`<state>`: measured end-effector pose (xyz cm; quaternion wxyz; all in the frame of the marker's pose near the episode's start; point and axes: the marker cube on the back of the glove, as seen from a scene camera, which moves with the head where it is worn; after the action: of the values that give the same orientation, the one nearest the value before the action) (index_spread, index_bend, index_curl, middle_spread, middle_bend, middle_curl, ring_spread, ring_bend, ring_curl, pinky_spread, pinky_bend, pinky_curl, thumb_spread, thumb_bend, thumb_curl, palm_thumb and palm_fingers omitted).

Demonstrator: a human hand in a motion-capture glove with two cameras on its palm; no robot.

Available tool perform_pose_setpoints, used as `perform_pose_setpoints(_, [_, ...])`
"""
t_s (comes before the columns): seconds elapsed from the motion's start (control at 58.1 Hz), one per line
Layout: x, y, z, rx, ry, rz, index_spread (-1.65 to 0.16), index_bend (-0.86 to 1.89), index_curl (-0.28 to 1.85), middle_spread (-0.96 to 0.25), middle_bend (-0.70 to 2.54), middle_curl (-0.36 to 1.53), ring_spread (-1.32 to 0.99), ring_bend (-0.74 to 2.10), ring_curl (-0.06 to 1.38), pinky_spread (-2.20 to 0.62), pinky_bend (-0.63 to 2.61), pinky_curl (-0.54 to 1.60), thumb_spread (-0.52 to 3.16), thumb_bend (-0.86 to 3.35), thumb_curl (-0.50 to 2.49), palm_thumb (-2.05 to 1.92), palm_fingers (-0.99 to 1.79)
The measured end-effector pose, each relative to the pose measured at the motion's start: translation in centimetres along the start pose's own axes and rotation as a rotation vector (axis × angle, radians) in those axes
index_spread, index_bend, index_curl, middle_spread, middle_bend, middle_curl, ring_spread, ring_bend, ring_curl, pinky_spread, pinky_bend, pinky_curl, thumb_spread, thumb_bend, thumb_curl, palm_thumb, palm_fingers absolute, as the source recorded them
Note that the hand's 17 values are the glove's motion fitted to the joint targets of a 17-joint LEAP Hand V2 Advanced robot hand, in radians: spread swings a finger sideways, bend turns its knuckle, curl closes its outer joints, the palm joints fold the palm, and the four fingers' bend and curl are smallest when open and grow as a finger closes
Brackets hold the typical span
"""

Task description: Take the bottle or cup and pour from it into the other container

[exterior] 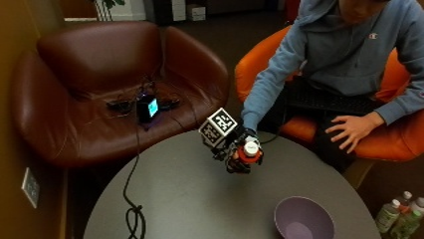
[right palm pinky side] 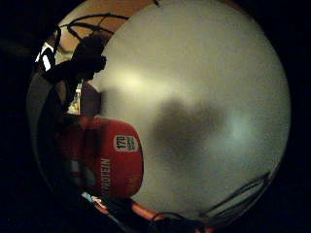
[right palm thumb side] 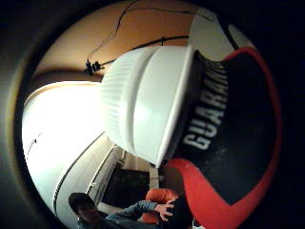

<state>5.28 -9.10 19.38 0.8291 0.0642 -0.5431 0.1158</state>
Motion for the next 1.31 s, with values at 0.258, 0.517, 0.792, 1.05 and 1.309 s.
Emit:
perform_pose_setpoints(0.258, [-8.4, -1.3, -0.5, -0.24, 0.537, -0.113, -0.21, 0.12, 0.32, -0.15, 0.41, 0.48, -0.22, 0.53, 0.43, -0.32, 0.43, 0.38, 0.1, -0.04, 0.69, 1.05, 1.19])
perform_pose_setpoints(0.517, [-15.3, -3.2, 1.6, -0.301, 0.915, -0.068, -0.22, 0.12, 0.33, -0.16, 0.41, 0.49, -0.24, 0.53, 0.44, -0.33, 0.44, 0.37, 0.09, -0.04, 0.71, 1.03, 1.19])
perform_pose_setpoints(0.792, [-19.4, -5.9, 5.8, -0.245, 1.504, -0.138, -0.22, 0.12, 0.33, -0.17, 0.41, 0.5, -0.24, 0.53, 0.45, -0.34, 0.44, 0.37, 0.08, -0.04, 0.72, 1.03, 1.19])
perform_pose_setpoints(1.05, [-19.9, -5.4, 11.4, -0.317, 1.978, -0.234, -0.23, 0.13, 0.34, -0.18, 0.41, 0.5, -0.26, 0.53, 0.46, -0.33, 0.44, 0.37, 0.08, -0.04, 0.73, 1.01, 1.2])
perform_pose_setpoints(1.309, [-19.8, -4.3, 13.8, -0.326, 2.104, -0.273, -0.23, 0.13, 0.34, -0.18, 0.41, 0.5, -0.26, 0.52, 0.45, -0.34, 0.45, 0.37, 0.08, -0.04, 0.73, 1.01, 1.2])
